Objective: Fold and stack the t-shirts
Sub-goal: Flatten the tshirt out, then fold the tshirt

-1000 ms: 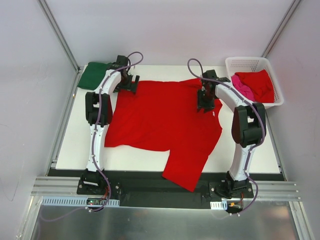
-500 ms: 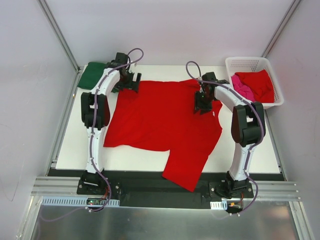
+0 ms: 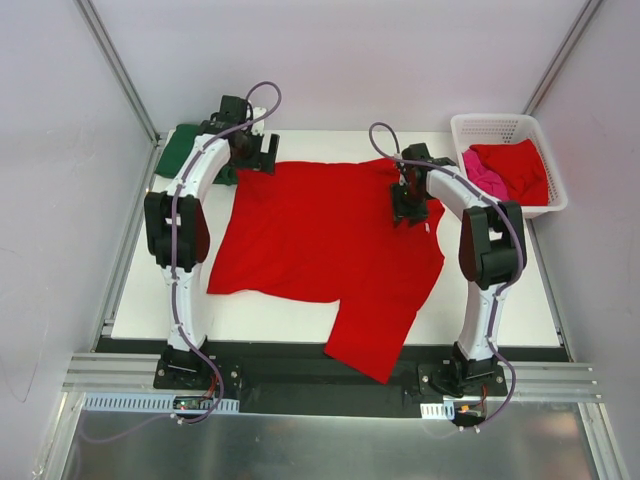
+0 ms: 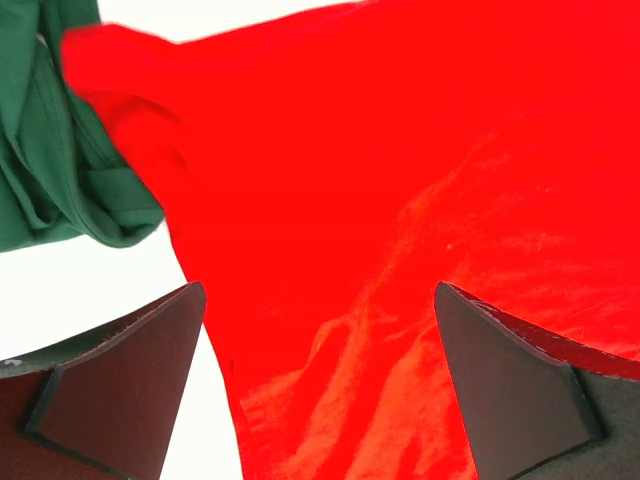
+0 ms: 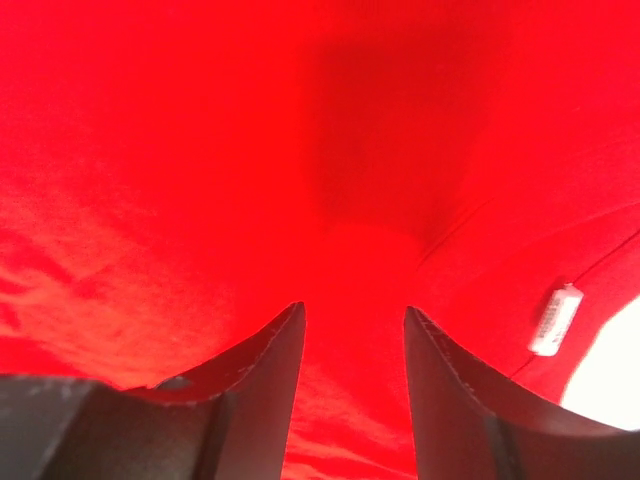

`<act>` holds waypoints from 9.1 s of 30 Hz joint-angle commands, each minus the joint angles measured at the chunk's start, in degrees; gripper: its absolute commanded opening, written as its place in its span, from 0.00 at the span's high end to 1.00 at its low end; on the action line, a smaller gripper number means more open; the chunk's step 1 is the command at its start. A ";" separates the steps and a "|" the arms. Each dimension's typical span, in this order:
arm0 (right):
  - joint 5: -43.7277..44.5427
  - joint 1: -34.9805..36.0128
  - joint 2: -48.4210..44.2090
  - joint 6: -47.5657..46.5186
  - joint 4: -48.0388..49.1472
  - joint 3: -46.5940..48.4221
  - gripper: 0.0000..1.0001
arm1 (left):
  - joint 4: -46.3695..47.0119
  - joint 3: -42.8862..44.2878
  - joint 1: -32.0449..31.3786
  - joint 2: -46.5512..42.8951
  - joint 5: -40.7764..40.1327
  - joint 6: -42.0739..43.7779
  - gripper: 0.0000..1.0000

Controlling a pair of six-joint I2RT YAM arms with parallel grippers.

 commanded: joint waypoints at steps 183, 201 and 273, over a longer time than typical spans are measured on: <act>20.08 63.29 -74.18 37.55 -9.14 -57.55 0.52 | 11.28 -72.81 -6.06 -56.46 -10.97 -30.05 0.01; 35.81 91.16 -40.70 56.81 -14.60 -46.29 0.44 | 10.75 -73.51 -6.59 -60.33 -8.77 -30.58 0.01; 34.49 84.92 -20.47 63.31 -19.43 -42.42 0.56 | 10.40 -74.30 -6.67 -60.68 -8.94 -30.75 0.01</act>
